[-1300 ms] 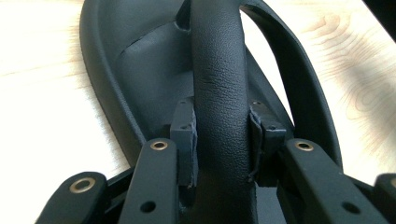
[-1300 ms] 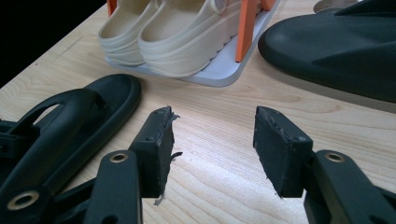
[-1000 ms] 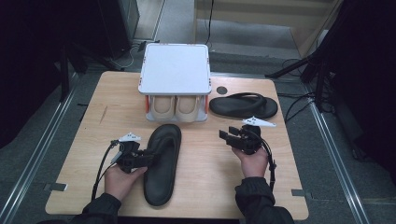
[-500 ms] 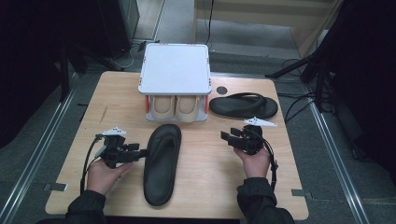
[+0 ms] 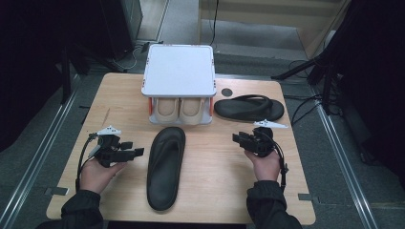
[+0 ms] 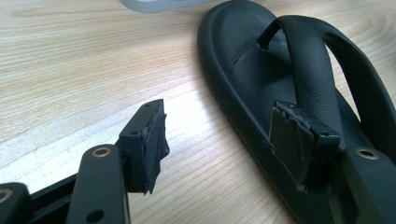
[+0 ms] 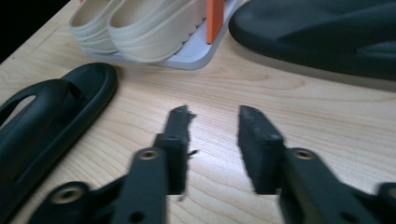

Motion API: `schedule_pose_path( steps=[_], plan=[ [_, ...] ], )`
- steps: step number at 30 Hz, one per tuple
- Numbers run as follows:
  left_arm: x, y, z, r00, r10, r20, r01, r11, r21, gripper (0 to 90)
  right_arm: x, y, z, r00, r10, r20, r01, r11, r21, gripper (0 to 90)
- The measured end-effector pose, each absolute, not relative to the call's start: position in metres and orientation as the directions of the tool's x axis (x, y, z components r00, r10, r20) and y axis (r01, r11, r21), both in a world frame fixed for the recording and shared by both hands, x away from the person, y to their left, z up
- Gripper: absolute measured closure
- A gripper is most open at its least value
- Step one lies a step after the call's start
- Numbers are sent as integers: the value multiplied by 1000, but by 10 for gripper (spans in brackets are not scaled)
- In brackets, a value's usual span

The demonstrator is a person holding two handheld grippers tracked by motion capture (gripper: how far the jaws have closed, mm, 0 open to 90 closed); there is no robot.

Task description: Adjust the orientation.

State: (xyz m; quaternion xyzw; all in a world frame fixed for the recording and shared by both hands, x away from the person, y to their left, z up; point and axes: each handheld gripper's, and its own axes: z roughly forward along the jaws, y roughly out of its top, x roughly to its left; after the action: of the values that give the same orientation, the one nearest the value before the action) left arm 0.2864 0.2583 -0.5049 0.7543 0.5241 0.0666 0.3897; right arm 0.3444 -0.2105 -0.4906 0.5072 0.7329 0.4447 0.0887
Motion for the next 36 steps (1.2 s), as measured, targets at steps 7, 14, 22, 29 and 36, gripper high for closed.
schedule_pose_path(
  steps=[7,14,22,29,36],
  plan=[
    [287,257,-506,448,840,-306,741,-157,653,368,355,-219,-490,-442,848,291,671,97,735,873],
    [287,256,-506,449,839,-307,739,-156,655,368,368,-231,-496,-409,861,302,675,62,736,895],
    [287,258,-506,447,843,-300,735,-155,660,368,382,-246,-501,-362,883,297,685,36,728,895],
    [285,261,-506,438,848,-297,734,-148,662,368,397,-253,-509,-326,899,294,704,23,710,895],
    [281,266,-506,421,859,-292,734,-133,666,368,411,-252,-515,-314,914,259,710,45,703,883]
  ],
)
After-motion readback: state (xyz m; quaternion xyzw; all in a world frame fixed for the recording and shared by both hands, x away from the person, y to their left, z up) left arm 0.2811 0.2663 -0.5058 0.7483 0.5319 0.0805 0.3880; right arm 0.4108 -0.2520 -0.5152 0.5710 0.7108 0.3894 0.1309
